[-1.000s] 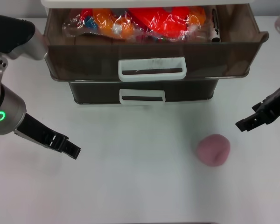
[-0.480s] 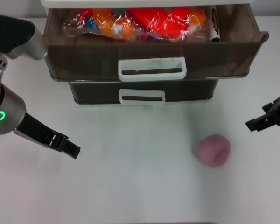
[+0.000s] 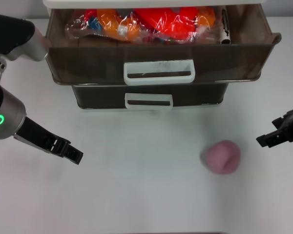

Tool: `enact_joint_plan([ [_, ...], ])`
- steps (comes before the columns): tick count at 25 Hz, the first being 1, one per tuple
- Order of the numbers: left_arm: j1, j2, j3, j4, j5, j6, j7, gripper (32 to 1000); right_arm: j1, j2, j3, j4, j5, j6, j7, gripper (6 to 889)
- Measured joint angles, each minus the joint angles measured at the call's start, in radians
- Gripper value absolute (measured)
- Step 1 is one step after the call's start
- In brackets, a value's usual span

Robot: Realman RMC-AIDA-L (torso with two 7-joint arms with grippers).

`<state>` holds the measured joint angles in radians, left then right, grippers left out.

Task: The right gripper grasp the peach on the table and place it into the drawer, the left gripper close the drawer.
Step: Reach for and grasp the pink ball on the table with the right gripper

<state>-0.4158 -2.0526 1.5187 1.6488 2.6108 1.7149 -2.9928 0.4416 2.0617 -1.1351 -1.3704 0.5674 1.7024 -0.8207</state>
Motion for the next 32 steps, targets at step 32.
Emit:
enact_joint_plan([
  [32, -0.011, 0.0017, 0.002, -0.033, 0.009, -0.013, 0.003, 800, -0.004, 0.0, 0.066, 0.291, 0.135, -0.192, -0.344, 624],
])
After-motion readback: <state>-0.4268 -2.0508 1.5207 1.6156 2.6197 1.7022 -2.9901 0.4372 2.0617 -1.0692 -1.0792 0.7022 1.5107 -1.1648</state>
